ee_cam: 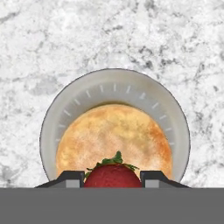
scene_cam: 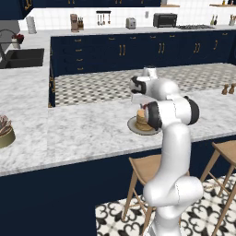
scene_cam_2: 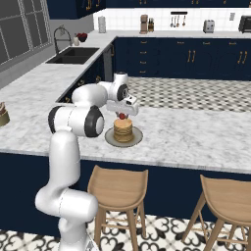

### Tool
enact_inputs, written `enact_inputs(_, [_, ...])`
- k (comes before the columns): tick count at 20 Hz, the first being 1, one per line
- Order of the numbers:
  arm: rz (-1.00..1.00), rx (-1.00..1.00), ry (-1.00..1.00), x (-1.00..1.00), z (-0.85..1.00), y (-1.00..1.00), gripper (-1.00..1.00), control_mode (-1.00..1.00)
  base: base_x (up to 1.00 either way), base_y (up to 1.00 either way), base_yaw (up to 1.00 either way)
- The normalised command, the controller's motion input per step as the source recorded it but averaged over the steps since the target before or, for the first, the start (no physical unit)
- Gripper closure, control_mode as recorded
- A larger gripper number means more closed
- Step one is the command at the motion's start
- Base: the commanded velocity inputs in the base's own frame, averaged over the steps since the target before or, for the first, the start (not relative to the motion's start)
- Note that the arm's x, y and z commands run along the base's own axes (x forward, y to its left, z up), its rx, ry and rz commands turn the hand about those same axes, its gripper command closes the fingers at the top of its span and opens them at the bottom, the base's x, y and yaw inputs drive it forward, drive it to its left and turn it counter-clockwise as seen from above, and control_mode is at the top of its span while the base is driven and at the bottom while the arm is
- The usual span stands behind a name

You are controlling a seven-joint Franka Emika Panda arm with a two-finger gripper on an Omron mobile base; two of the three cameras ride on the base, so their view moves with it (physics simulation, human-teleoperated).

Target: Take the strawberry from the fridge and place it on top of the pancake, located on the dining counter.

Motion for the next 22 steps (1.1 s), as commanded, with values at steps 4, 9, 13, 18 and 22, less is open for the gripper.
enact_inputs(4, [-0.05, 0.0, 0.12, -0.03, -0.4, 0.06, 1.0, -1.0, 0.0, 0.0, 0.0])
enact_inputs(9, [-0.01, 0.0, 0.0, 0.1, -0.13, -0.22, 1.0, -1.0, 0.0, 0.0, 0.0])
enact_inputs(13, [0.0, 0.0, 0.0, 0.03, -0.02, -0.02, 1.0, -1.0, 0.0, 0.0, 0.0])
enact_inputs(18, [0.0, 0.0, 0.02, -0.08, -0.09, 0.0, 1.0, -1.0, 0.0, 0.0, 0.0])
enact_inputs(22, [-0.01, 0.0, 0.02, -0.1, -0.12, 0.0, 1.0, -1.0, 0.0, 0.0, 0.0])
